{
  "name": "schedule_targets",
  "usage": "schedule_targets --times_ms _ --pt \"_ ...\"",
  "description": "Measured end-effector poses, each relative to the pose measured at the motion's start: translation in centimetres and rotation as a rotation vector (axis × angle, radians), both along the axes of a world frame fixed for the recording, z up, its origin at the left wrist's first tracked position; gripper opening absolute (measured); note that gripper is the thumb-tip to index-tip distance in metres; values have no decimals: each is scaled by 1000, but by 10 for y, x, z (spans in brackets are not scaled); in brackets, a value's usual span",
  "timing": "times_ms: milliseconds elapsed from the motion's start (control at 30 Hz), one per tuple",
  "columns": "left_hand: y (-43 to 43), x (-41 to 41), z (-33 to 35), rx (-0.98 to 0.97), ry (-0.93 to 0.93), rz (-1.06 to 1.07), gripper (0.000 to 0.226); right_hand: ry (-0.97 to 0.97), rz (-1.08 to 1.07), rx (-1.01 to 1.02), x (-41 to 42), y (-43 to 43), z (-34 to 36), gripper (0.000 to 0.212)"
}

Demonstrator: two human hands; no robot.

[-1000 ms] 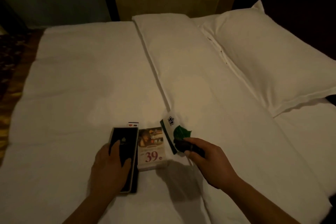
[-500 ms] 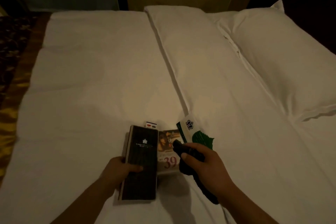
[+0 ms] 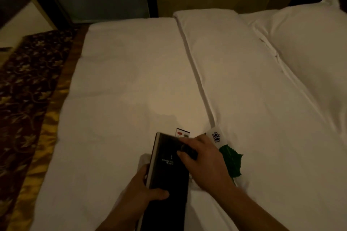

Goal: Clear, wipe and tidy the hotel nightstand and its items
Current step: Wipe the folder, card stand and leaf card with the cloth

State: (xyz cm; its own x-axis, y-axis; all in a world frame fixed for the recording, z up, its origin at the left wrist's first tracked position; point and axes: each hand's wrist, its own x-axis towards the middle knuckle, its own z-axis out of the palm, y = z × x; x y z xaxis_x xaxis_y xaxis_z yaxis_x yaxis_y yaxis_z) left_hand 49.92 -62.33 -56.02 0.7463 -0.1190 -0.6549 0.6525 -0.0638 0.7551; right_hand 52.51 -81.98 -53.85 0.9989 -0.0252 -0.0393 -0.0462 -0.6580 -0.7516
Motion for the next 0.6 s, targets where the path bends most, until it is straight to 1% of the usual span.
schedule_targets --times_ms 67,133,167,233,267,333,400,467,533,600 --pt "-7 0 7 2 -42 6 85 59 155 -36 -19 3 4 42" --pt "-8 1 7 -8 -69 12 85 132 303 -4 -34 4 8 48" --pt "-8 1 7 -22 -62 17 84 143 305 35 -34 1 11 46" --pt "-7 1 5 -66 -32 16 81 68 172 67 -17 -8 16 37" --pt "-7 0 5 -80 -23 0 81 7 91 49 -3 -11 19 33" --pt "-8 1 6 -89 -21 -49 85 -86 0 2 23 -4 24 34" --pt "-8 7 5 -112 -8 -79 87 -125 24 -89 32 13 23 37" --pt "-3 11 4 -130 14 -102 84 -93 131 -173 16 29 15 41" --pt "7 14 6 -192 33 -97 77 -59 240 -159 -8 36 6 44" --pt "19 19 5 -248 64 -96 75 -29 248 -113 -18 33 2 45"
